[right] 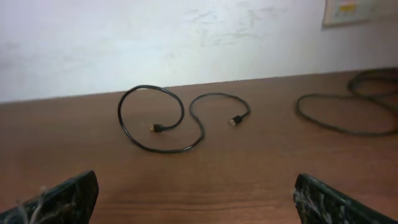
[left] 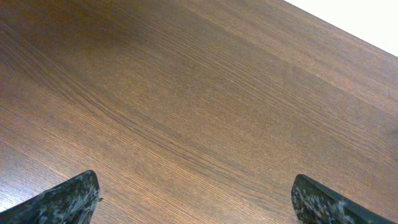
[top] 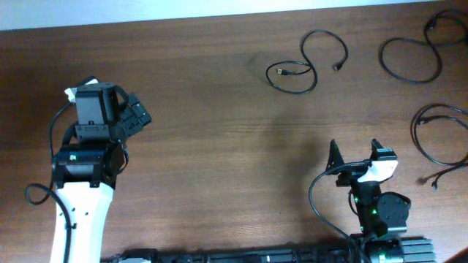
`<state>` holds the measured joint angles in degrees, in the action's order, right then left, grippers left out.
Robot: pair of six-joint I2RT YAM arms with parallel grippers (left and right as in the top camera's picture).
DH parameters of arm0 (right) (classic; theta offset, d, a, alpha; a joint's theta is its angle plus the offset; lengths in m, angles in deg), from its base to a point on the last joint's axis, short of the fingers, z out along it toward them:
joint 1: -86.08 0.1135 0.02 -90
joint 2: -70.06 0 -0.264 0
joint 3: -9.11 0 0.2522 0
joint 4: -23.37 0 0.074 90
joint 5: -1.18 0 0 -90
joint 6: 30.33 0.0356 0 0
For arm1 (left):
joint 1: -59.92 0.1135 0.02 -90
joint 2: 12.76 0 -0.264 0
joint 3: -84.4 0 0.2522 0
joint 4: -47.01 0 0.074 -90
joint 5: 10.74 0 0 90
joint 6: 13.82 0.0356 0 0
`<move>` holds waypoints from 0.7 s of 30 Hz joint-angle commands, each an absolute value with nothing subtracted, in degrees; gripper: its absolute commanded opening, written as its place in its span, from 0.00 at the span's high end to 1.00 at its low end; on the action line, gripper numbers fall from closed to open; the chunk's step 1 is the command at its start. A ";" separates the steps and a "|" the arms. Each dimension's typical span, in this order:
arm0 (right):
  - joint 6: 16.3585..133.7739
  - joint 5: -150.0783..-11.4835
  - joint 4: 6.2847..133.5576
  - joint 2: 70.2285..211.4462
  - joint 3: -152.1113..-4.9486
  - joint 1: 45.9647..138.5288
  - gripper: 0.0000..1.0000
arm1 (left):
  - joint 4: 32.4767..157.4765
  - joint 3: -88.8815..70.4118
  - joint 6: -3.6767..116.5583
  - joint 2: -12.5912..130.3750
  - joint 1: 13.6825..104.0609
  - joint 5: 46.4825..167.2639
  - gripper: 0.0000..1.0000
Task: Untangle cables
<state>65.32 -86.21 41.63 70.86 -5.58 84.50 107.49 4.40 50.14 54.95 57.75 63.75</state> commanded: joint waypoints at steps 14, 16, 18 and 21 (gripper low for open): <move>59.46 -86.10 41.43 70.25 -4.97 84.96 0.01 | 107.40 4.16 49.41 54.40 57.94 62.94 0.01; 59.48 -86.10 41.43 70.25 -4.97 84.96 0.01 | 106.20 4.16 49.20 54.40 57.94 63.16 0.01; 59.48 -86.10 41.43 70.25 -4.97 84.96 0.01 | 98.55 4.16 49.22 54.51 57.88 72.27 0.01; 59.48 -86.10 41.43 70.25 -4.97 84.96 0.01 | 93.61 4.16 49.46 53.44 57.79 83.09 0.01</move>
